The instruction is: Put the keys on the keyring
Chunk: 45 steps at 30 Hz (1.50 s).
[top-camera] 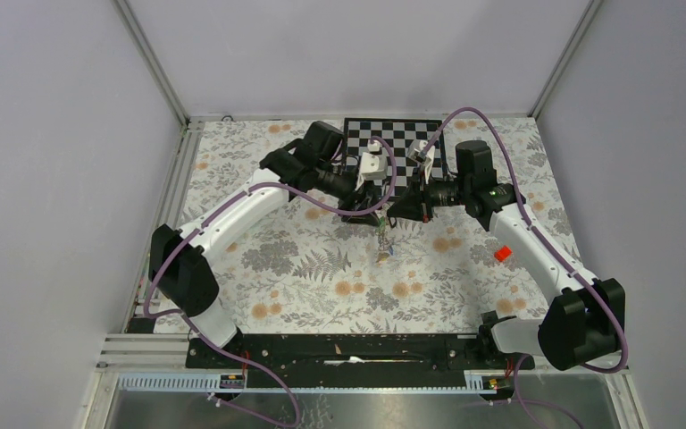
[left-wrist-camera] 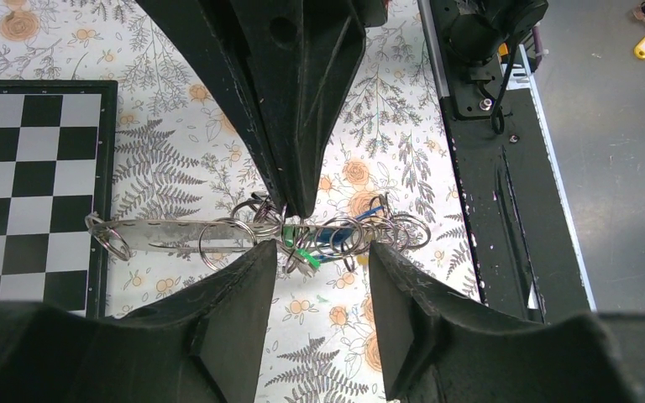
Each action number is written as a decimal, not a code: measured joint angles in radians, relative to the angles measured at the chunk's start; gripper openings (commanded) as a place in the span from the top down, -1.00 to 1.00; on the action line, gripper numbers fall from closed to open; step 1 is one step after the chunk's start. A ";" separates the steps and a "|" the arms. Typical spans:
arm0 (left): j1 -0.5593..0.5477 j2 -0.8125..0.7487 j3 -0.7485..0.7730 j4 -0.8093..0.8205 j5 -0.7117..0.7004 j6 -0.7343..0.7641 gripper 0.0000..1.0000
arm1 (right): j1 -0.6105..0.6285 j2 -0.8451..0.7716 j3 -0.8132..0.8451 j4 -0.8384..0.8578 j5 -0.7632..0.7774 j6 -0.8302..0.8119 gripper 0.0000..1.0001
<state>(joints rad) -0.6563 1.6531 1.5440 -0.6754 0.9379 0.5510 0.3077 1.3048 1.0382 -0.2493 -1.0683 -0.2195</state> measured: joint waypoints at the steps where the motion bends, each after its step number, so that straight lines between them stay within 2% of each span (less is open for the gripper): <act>1: 0.000 0.001 0.000 0.002 0.001 -0.001 0.05 | 0.000 0.000 0.000 0.000 0.000 0.000 1.00; 15: 0.000 0.026 0.000 0.021 0.029 -0.016 0.58 | 0.000 0.000 0.000 0.001 -0.015 0.001 1.00; 21: 0.003 0.029 0.000 0.023 0.032 -0.028 1.00 | 0.000 0.000 -0.004 0.008 -0.024 0.003 1.00; 26: 0.005 0.031 0.000 0.021 0.031 -0.048 1.00 | 0.000 0.000 -0.016 0.024 -0.026 0.003 0.99; 28: 0.005 0.031 0.000 0.020 0.027 -0.064 1.00 | 0.000 -0.001 -0.023 0.035 -0.026 -0.002 0.91; 30: 0.005 0.032 0.000 0.019 0.018 -0.082 1.00 | 0.000 -0.005 -0.033 0.047 -0.026 -0.013 0.79; 35: -0.011 0.040 0.027 -0.027 -0.039 -0.095 1.00 | 0.000 -0.019 -0.060 0.048 -0.025 -0.059 0.33; 37: -0.024 0.043 0.055 -0.060 -0.082 -0.079 1.00 | 0.000 -0.019 -0.061 0.044 -0.025 -0.069 0.23; 45: -0.078 0.042 0.090 -0.141 -0.271 0.027 1.00 | 0.000 -0.020 -0.061 0.044 -0.034 -0.091 0.20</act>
<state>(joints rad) -0.7345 1.6955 1.6341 -0.8165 0.6666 0.5781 0.3073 1.2850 0.9768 -0.2054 -1.1027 -0.3107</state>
